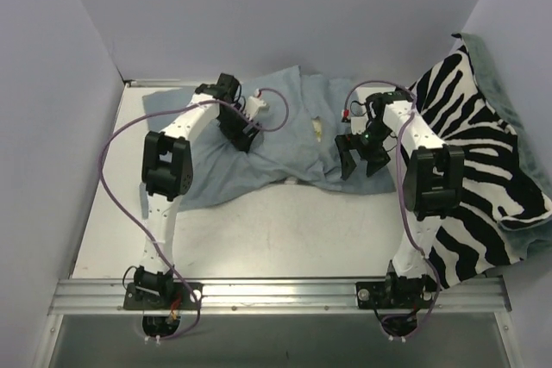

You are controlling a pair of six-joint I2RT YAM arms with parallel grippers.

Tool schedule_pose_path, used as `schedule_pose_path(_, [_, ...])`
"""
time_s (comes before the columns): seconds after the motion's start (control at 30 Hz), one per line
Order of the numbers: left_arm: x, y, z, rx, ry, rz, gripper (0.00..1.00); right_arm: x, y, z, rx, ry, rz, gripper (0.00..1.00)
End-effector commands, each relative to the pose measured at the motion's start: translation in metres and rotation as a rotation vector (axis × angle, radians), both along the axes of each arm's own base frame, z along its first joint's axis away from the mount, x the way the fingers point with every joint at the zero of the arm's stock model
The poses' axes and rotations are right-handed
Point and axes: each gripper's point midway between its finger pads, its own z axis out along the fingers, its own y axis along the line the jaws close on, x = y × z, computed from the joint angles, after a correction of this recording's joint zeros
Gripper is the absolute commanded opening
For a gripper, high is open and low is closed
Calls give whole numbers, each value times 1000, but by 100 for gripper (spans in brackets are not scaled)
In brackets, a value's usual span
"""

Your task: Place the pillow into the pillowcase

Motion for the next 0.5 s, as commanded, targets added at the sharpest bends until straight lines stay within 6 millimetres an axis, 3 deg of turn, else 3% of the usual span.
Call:
schedule_pose_path(0.0, [36,-13,33,-170,-73,75,92,-16,-39,-9,-127,24,-31,91])
schedule_pose_path(0.07, [29,5,49,-252,-44,155,95,-21,-54,-16,-130,-7,-53,92])
schedule_pose_path(0.1, [29,34,79,-302,-83,216,97,-20,-56,-16,-126,-33,-60,92])
schedule_pose_path(0.17, [4,60,77,-334,-37,259,97,-15,-69,-10,-105,-121,-67,93])
schedule_pose_path(0.2, [-5,76,99,-337,-86,266,97,-12,-70,-8,-104,-158,-42,94])
schedule_pose_path(0.23, [-11,105,102,-328,-103,308,97,-12,-66,-7,-77,-187,-11,95])
schedule_pose_path(0.27, [-35,119,86,-303,-65,287,97,-4,-67,0,-66,-273,72,95])
schedule_pose_path(0.3, [-47,129,100,-287,-107,270,97,-10,-66,-7,-57,-284,114,96])
schedule_pose_path(0.37, [-80,151,80,-206,-80,202,97,2,-68,-6,-64,-398,234,97])
schedule_pose_path(0.47, [-108,175,66,-86,-86,139,97,8,-66,-16,-96,-425,327,98])
